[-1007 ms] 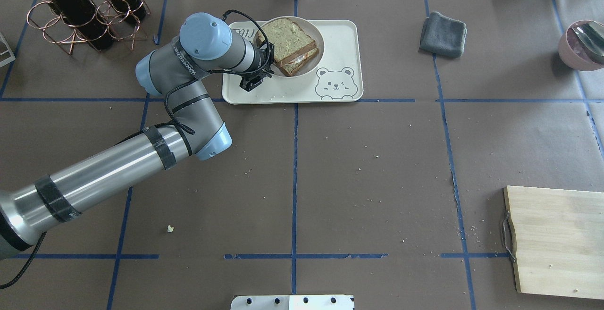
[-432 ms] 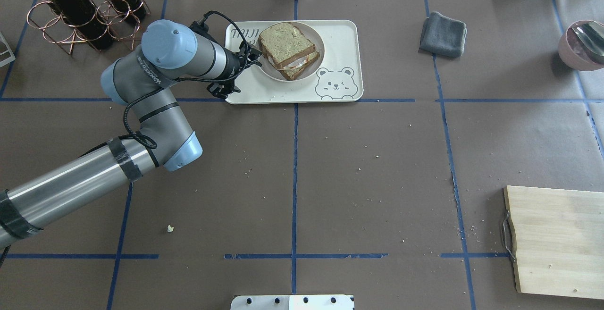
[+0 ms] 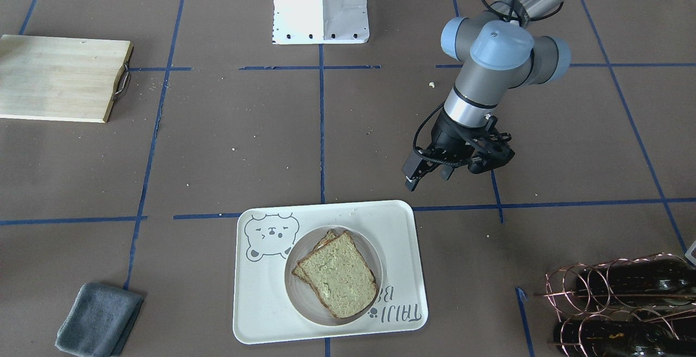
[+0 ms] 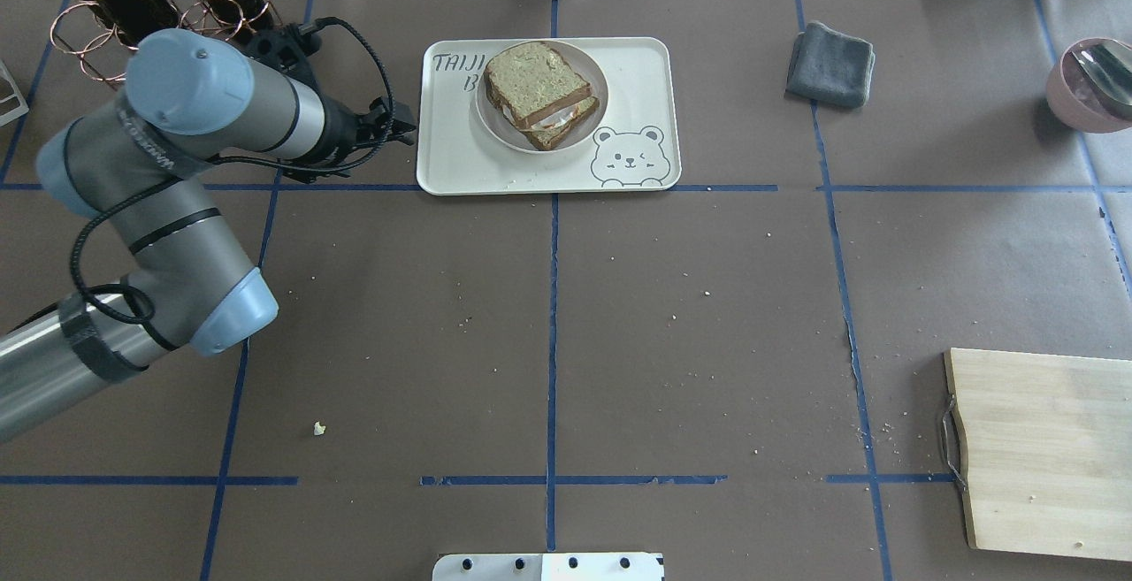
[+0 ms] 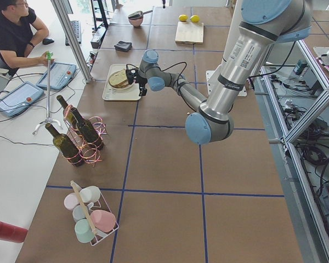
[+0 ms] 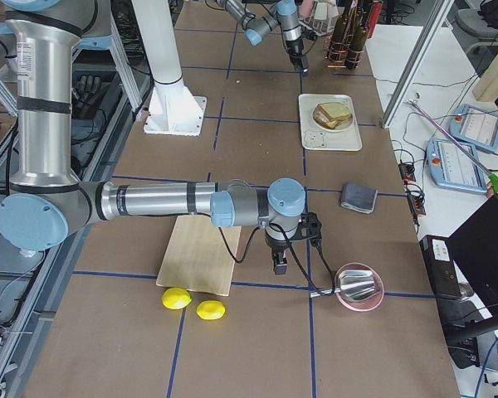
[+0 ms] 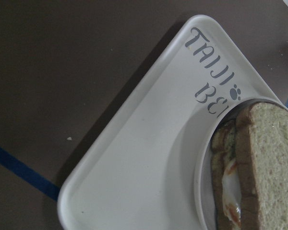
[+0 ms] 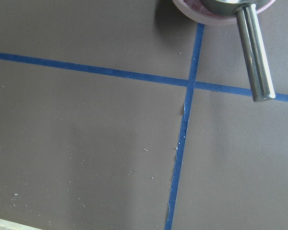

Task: Make sandwich and place on tray

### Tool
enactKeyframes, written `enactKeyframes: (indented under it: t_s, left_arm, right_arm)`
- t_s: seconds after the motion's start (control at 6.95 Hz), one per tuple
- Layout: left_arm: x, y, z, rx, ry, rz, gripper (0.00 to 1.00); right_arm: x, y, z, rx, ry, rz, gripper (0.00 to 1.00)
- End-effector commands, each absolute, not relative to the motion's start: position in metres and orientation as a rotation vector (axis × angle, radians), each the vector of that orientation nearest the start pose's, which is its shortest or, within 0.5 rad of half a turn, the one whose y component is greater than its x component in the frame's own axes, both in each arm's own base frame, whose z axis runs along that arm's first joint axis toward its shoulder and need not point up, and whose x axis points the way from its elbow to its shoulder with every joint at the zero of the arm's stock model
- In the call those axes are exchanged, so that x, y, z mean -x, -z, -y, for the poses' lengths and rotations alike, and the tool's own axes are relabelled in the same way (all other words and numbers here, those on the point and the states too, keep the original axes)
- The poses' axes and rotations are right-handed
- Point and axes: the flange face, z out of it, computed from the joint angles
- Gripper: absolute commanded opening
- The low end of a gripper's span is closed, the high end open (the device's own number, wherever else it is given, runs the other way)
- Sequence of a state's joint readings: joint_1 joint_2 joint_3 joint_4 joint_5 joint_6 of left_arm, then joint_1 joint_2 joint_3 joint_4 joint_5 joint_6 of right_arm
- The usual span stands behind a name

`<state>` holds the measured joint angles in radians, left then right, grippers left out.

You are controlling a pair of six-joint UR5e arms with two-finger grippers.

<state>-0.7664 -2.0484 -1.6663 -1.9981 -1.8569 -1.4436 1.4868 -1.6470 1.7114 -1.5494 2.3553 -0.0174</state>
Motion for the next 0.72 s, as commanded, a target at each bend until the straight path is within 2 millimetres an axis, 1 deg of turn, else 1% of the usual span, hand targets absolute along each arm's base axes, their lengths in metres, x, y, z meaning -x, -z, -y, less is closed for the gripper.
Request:
enactKeyframes:
  t_s: [0.0, 0.14, 0.29, 0.43, 0.58]
  left_arm:
    - [-0.335, -0.319, 0.523, -0.327, 0.145, -0.819, 1.00]
    - [-0.293, -0.335, 0.531, -0.382, 0.075, -0.765, 1.00]
    - [-0.251, -0.361, 0.541, -0.425, -0.020, -0.701, 1.00]
    - [-0.195, -0.390, 0.551, -0.434, -0.123, -0.671, 1.00]
    - [-0.140, -0.416, 0.557, -0.440, -0.187, -0.654, 1.00]
  right_arm:
    - [-0.028, -0.623, 0.470, -0.062, 0.125, 0.786, 1.00]
    - [-0.031, -0.624, 0.469, -0.077, 0.125, 0.786, 1.00]
    - [-0.034, -0.625, 0.468, -0.077, 0.120, 0.785, 1.00]
    - [-0.037, -0.625, 0.468, -0.080, 0.113, 0.785, 1.00]
    - [-0.040, -0.629, 0.465, -0.076, 0.104, 0.785, 1.00]
